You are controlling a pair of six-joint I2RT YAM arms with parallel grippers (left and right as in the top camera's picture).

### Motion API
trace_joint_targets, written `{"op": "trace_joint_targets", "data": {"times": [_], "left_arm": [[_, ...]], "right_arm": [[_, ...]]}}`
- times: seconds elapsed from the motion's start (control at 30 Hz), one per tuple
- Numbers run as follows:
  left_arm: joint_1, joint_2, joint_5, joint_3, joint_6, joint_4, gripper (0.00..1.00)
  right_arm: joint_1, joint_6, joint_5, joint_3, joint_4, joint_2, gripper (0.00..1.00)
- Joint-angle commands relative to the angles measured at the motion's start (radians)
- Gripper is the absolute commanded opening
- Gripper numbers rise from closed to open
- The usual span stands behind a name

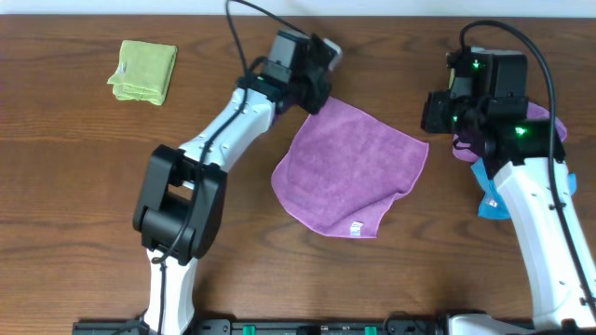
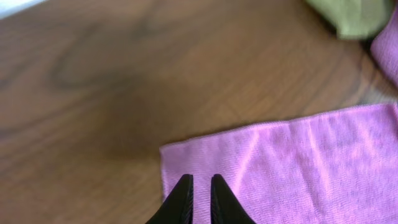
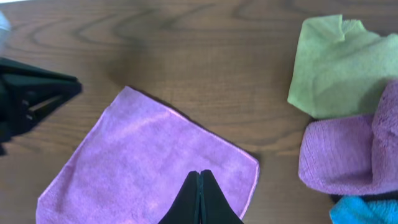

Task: Fold the cloth
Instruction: 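Move the left gripper to the purple cloth's upper-left corner and grasp it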

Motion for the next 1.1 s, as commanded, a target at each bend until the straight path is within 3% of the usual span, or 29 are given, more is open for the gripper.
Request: {"op": "trace_joint_targets", "data": {"times": [0.0,0.1,0.17,0.33,0.4,0.43,1.07], "left_arm": [[-0.005,-0.004,-0.009,0.028,0.013,-0.023,0.14],[-0.005,-0.004,0.087,0.028,-0.047,-0.024,0.27],[-0.008,-0.004,0.128,0.028,-0.055,-0.002,0.27],[-0.030,0.018,0.009,0.028,-0.021,0.085,0.31],[-0.035,0.031,-0.009,0.028,-0.014,0.106,0.20],[-0.035,0.040,-0.010,0.028,-0.012,0.114,0.06],[-0.068,0.183,-0.055,0.028,-0.011,0.172,0.06]], "right_arm": [[-0.007,0.014,-0.006,0.020,-0.018,-0.012,0.01],[-0.007,0.014,-0.003,0.020,-0.027,-0.012,0.01],[-0.007,0.014,-0.003,0.020,-0.032,-0.012,0.01],[-0.007,0.014,-0.003,0.020,-0.037,-0.012,0.01],[-0.007,0.014,-0.003,0.020,-0.039,-0.012,0.01],[-0.007,0.014,-0.003,0.020,-0.041,-0.012,0.02],[-0.007,0.014,-0.003,0.020,-0.089,-0.012,0.01]]}}
